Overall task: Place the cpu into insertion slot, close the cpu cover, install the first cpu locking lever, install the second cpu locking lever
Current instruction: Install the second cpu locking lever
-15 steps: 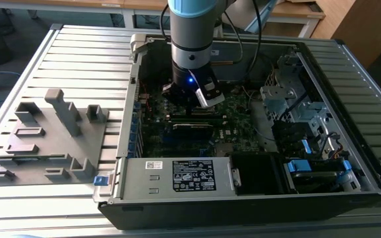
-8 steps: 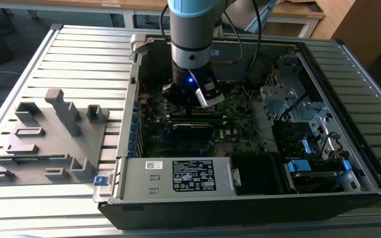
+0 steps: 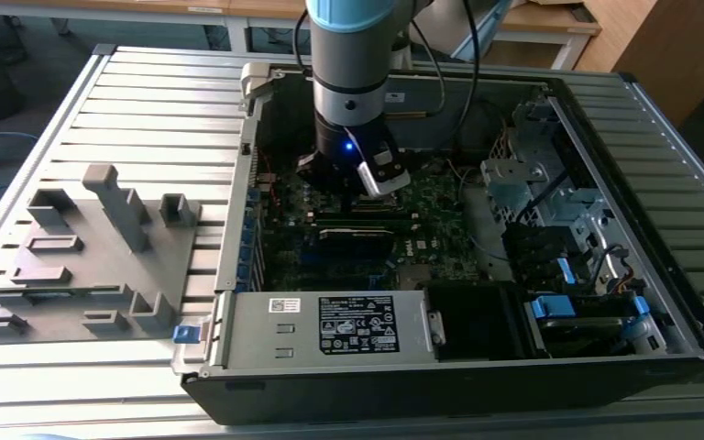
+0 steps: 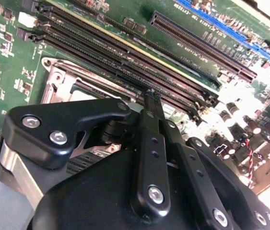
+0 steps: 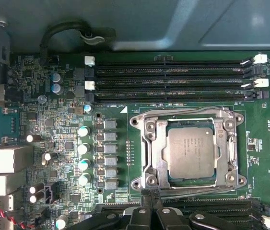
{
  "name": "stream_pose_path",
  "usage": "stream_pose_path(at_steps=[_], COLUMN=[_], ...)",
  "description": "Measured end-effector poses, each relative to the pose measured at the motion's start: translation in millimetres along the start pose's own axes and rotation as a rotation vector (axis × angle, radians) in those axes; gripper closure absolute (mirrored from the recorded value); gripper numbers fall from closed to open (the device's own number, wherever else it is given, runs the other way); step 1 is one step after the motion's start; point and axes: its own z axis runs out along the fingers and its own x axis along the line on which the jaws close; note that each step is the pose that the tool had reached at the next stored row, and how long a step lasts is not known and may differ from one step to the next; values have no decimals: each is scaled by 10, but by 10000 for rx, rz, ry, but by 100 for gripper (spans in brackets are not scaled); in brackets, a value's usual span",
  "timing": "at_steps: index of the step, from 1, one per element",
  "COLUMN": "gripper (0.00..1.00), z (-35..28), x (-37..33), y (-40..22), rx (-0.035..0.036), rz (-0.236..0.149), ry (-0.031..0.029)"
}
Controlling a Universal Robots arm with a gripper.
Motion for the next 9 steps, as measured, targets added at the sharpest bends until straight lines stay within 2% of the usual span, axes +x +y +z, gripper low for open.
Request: stream_pose_path(at_steps=[5,9], gripper=[89,89], z=[5,7], x=[5,19], y=[3,4], rx=[-19,-145], rz=[2,9], ry=[1,5])
